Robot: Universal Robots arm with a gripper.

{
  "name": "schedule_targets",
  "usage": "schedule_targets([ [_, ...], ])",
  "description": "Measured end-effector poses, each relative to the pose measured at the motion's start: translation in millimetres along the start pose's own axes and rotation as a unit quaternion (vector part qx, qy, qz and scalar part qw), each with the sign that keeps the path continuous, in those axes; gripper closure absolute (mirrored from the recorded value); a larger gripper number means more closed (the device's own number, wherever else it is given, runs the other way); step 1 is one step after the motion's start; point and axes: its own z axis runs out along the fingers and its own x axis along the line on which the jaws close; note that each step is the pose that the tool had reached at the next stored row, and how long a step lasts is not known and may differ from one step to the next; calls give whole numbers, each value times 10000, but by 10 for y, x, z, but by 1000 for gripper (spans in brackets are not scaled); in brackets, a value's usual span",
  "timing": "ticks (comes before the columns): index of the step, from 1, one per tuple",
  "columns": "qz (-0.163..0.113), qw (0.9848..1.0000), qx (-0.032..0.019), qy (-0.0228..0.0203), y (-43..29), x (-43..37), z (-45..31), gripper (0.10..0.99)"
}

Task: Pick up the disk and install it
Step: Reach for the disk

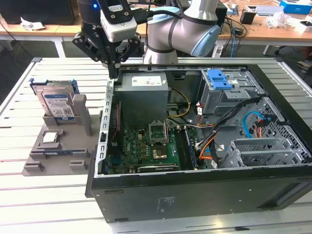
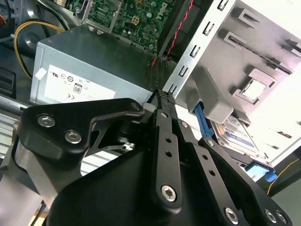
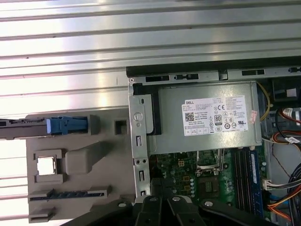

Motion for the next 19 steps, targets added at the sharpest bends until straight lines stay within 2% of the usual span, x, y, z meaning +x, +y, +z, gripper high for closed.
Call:
schedule_targets([
  [7, 0, 10000, 0, 0, -4, 51, -2, 980],
  [13, 0, 10000, 0, 0, -11, 148, -4, 980],
  [19, -1, 10000, 0, 0, -21, 286, -8, 980],
])
